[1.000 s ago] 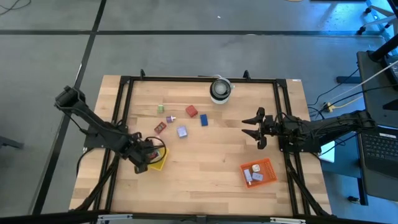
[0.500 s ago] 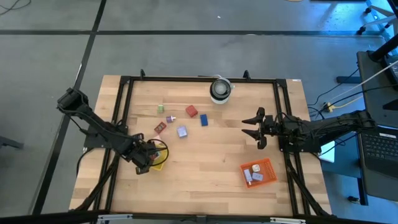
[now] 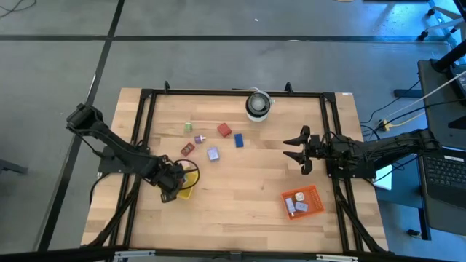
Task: Pick & Place Office items
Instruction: Put the bottom red digital timer into the yellow bin, then put the purple charger adapter into the orange bin
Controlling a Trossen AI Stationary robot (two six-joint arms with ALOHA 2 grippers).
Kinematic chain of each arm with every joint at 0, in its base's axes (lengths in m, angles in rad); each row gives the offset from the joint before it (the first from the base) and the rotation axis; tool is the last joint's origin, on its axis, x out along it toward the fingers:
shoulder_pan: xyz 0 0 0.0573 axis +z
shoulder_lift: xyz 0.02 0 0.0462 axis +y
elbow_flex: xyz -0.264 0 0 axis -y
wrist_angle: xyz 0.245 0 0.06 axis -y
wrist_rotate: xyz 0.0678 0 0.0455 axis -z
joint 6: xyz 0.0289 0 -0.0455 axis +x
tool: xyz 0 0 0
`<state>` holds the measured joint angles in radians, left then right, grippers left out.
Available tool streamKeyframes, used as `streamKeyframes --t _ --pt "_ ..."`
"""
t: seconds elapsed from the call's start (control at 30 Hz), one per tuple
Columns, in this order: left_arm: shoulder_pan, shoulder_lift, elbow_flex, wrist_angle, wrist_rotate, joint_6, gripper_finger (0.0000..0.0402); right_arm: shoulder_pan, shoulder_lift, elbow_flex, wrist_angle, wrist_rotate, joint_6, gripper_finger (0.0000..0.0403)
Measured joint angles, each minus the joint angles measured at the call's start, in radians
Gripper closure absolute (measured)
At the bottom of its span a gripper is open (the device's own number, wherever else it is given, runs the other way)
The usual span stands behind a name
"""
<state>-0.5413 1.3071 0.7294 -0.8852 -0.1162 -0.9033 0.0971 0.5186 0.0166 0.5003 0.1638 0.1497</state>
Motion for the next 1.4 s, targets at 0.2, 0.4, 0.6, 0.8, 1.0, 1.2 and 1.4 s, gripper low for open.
streamKeyframes --t 0.2,0.4,0.6,0.8,1.0,1.2,1.4 --pt "0.027 0.0 0.059 0.0 0.011 0.045 0.0149 0.0 0.0 0.0 0.0 0.0 0.002 0.0193" --pt "0.063 0.0 0.12 -0.018 0.018 0.104 0.0147 0.0 0.0 0.0 0.0 0.0 0.011 0.0193" --pt "0.136 0.0 0.176 -0.09 -0.031 0.179 0.0146 0.0 0.0 0.0 0.0 0.0 0.003 0.0193" --pt "0.277 0.0 0.192 -0.123 -0.232 0.115 0.0144 0.0 0.0 0.0 0.0 -0.001 -0.006 0.0193" --pt "0.422 0.0 0.192 -0.11 -0.254 0.137 0.0146 0.0 0.0 0.0 0.0 -0.006 -0.042 0.0193" --pt "0.535 0.012 0.192 -0.045 -0.226 0.373 0.0146 0.0 0.0 0.0 0.0 -0.049 -0.057 0.0193" --pt "0.592 0.087 0.192 -0.023 -0.189 0.618 0.0146 0.0 0.0 0.0 0.001 -0.049 -0.058 0.0193"
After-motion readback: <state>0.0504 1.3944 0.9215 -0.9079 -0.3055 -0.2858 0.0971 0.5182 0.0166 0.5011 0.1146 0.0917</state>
